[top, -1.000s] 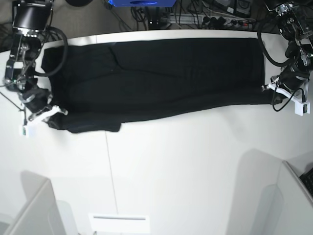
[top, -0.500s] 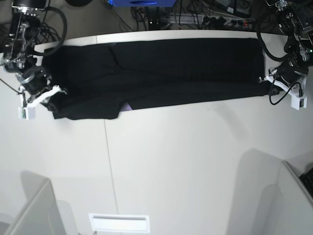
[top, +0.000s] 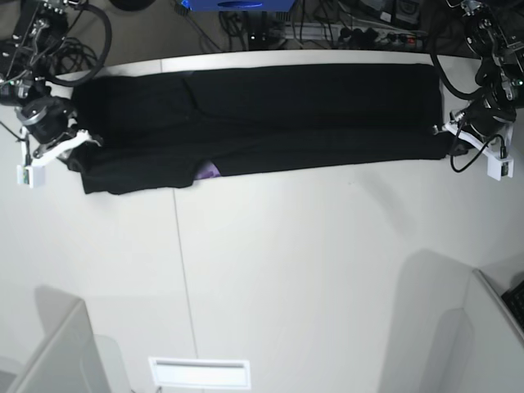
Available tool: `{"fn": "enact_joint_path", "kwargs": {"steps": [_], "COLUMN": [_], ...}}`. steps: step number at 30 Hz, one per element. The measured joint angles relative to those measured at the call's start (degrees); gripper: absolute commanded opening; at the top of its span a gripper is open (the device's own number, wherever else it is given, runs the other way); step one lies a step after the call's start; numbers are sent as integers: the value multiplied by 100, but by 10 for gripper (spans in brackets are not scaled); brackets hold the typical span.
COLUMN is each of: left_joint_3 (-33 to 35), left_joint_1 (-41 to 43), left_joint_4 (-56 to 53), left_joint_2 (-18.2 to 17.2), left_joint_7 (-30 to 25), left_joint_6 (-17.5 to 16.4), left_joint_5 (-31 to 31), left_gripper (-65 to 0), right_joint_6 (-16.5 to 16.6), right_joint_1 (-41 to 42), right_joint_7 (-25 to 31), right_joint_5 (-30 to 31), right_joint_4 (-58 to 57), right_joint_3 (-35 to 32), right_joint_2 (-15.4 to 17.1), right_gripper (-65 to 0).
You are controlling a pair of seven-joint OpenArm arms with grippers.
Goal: Fold the T-shirt properly
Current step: 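Lift the grasped edge and fold it over toward the collar edge with both grippers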
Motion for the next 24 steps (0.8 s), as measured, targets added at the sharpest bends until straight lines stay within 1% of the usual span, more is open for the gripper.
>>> {"fn": "enact_joint_path", "kwargs": {"steps": [6, 8, 10, 12, 15, 18, 24], "left_joint_3": [0, -2, -136, -254, -251, -251, -251], "left_joint_1": [2, -13, -37, -13, 70, 326, 459], "left_joint_4": [0, 0, 0, 2, 7, 11, 11], "left_joint_2": [-4, -85, -94, -103, -107, -96, -98], "left_joint_7": [2, 219, 372, 369, 374, 396, 393], "left_joint_6": [-2, -2, -2, 0, -2, -20, -20], "left_joint_5": [-2, -2, -17, -17, -9, -22, -22], "left_gripper": [-650, -650, -650, -650, -650, -650, -650], "right_joint_6": [9, 9, 9, 9, 9, 11, 9], "right_joint_1": [-212, -260, -304, -302, -330, -483, -734], "right_joint_7": [-28, -37, -24, -39, -20, -22, -39], "right_joint_5": [-20, -2, -9, -9, -2, -11, -17], "right_joint_4": [0, -2, -2, -2, -7, -4, 0], "right_joint_3": [2, 2, 2, 2, 2, 2, 2], "right_joint_2": [-11, -11, -11, -11, -13, -11, -24], "right_gripper": [-650, -650, -650, -650, -650, -650, -650]}}
